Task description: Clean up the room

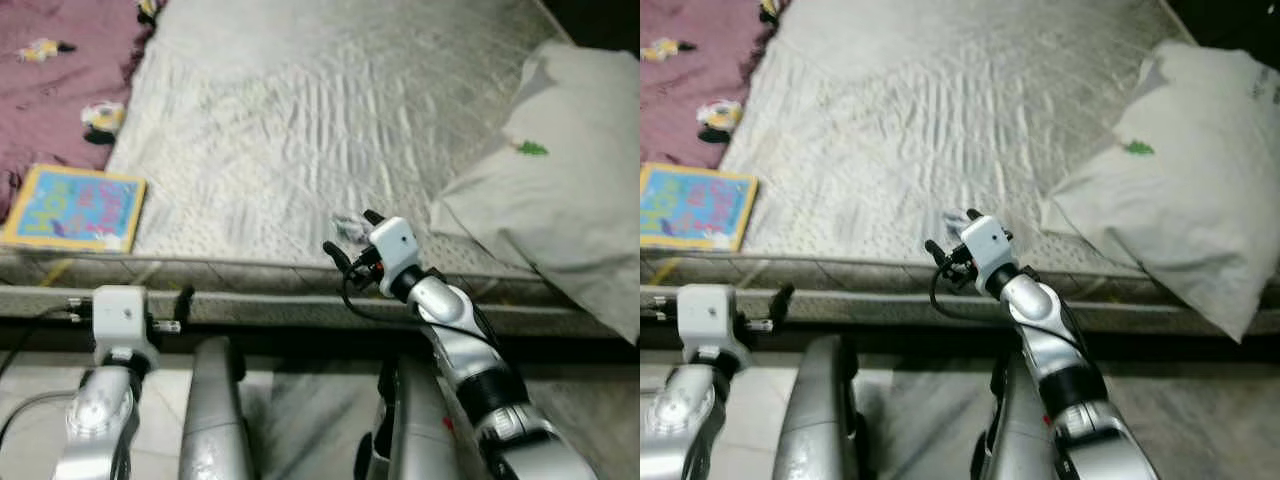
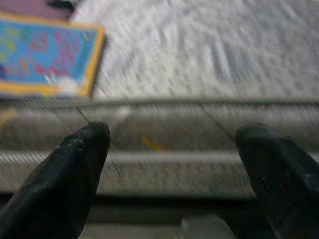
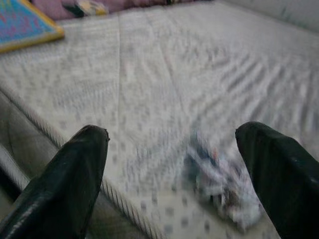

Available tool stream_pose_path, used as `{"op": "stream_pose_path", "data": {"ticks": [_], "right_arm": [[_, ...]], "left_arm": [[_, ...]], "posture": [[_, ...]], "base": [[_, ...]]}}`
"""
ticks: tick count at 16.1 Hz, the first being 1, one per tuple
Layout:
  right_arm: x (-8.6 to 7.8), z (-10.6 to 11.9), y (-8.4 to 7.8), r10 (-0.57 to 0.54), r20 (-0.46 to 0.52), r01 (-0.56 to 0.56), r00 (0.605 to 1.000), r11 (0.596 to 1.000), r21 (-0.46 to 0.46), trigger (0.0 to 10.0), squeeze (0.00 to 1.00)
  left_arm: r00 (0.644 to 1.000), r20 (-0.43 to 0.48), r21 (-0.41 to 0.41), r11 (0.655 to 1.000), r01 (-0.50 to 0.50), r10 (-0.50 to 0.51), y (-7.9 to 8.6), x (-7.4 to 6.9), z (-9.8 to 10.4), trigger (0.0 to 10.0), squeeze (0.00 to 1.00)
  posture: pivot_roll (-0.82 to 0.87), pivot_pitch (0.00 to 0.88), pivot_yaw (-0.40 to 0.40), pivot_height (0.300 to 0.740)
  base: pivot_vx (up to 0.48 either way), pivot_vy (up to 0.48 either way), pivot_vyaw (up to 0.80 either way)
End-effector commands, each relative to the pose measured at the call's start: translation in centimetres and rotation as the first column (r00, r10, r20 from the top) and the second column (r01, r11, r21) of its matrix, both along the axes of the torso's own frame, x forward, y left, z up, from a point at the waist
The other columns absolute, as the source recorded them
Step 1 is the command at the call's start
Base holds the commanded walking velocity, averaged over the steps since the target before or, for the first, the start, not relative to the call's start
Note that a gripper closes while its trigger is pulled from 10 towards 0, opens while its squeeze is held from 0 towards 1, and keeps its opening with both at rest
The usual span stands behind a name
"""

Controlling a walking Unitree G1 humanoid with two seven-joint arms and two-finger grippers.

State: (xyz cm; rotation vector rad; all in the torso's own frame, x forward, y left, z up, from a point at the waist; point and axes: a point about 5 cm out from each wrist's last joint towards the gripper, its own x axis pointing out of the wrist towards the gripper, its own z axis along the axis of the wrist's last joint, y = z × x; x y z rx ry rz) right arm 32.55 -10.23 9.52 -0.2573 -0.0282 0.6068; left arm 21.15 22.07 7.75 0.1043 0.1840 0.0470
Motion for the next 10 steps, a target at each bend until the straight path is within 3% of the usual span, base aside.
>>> {"op": "stream_pose_path", "data": {"ticks": [1,5,10], "right_arm": [[0.5,0.2,0.7,0.004,0.007,-0.004,1.0,1.0,0.008,10.0,0.0],[2.3,1.3,2.4,-0.063,0.029,0.062,0.998,0.997,0.036,10.0,0.0],[4.0,2.7,2.6,-0.195,0.039,0.192,0.98,0.979,0.071,10.0,0.0]], "left_arm": [[1.0,0.0,0.016,1.0,-0.016,0.016,0.2,-0.6,0.4,10.0,0.0],[1.0,-0.008,0.069,0.997,-0.015,0.015,1.0,-2.0,0.9,10.0,0.0],[1.0,-0.022,0.063,0.998,-0.005,0.007,0.7,-3.5,1.3,10.0,0.0]], "posture": [[0.19,0.226,-0.077,0.531],[0.23,0.275,-0.075,0.531],[0.25,0.335,-0.081,0.531]], "base": [[0.0,0.0,0.0],[0.0,0.0,0.0],[0.0,0.0,0.0]]}}
